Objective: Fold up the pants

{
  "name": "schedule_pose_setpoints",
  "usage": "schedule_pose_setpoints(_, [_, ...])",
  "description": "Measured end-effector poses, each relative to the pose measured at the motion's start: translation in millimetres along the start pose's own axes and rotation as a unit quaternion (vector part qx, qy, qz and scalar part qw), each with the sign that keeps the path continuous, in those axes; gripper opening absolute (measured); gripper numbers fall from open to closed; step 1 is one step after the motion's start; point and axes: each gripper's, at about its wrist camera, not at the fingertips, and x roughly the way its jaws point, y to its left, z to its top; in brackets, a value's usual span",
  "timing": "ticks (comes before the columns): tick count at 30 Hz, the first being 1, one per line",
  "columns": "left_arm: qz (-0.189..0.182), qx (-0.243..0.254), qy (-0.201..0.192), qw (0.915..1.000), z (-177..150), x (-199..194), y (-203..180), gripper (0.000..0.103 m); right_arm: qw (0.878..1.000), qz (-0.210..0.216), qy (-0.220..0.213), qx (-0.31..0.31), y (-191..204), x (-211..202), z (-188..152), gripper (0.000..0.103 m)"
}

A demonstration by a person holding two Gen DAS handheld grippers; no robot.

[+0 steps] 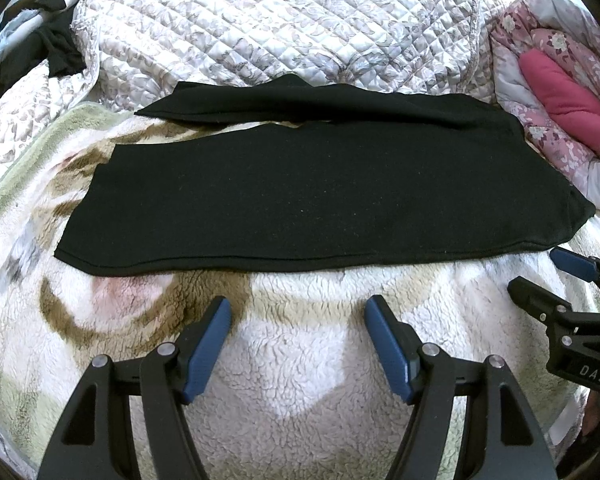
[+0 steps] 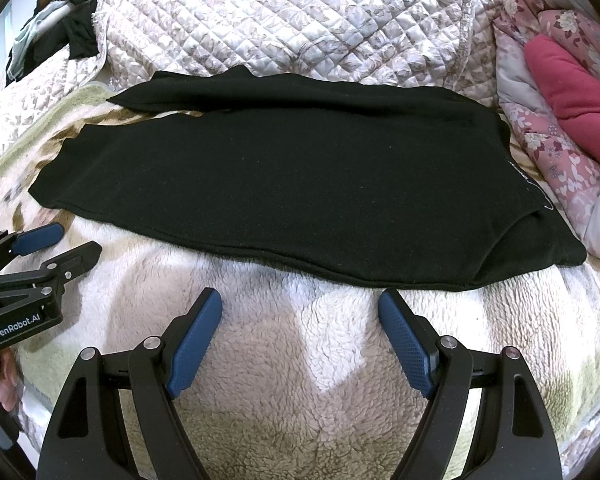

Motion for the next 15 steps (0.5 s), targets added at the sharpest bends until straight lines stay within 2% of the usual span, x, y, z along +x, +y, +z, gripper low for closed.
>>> schedule_pose_setpoints(15, [0.001, 0.001, -0.001, 1.0000, 7, -5, -11, 0.072, 1.000, -0.001, -0.001, -0.001, 1, 0, 0, 0.080])
